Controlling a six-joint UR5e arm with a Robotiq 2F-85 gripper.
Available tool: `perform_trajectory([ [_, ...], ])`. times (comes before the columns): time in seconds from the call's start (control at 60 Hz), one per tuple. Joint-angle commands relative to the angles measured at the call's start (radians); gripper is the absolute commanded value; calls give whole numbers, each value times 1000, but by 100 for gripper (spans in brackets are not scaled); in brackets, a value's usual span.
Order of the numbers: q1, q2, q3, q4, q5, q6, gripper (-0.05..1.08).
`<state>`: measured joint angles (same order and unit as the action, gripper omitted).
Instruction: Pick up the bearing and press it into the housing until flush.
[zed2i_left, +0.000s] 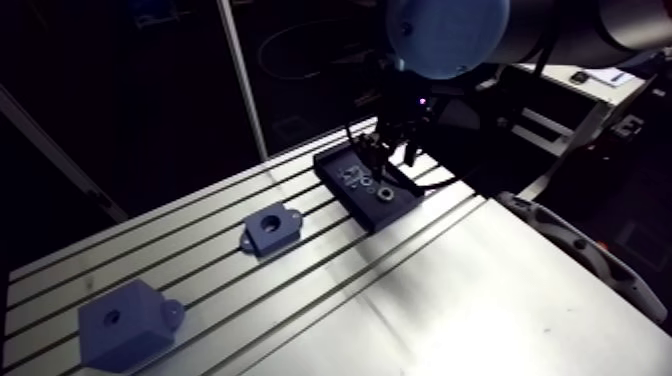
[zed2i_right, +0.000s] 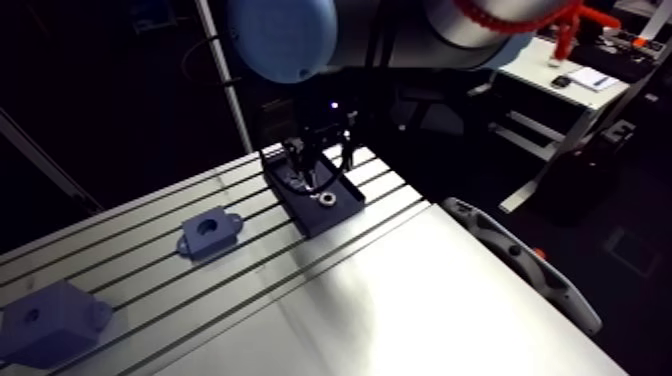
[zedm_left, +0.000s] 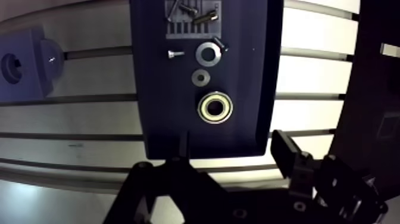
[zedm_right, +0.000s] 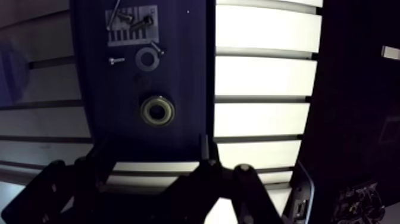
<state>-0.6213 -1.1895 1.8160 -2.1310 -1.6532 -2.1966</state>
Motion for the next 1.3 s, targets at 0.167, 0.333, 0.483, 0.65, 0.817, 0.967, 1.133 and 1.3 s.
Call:
perform_trajectory([
  [0.167, -2, 14, 29, -37, 3, -4, 31],
  [0.333, 1, 17, 53, -64, 2, -2, 35],
  [0.483, 3, 27, 59, -83, 2, -1, 38],
  [0.65, 4, 35, 59, -100, 3, -4, 39],
  [0.817, 4, 43, 59, -102, 9, -1, 40],
  [0.967, 4, 53, 58, -116, 11, 1, 40],
  [1.133, 4, 66, 55, -120, 10, 3, 40],
  [1.3, 4, 72, 53, -128, 10, 5, 40],
])
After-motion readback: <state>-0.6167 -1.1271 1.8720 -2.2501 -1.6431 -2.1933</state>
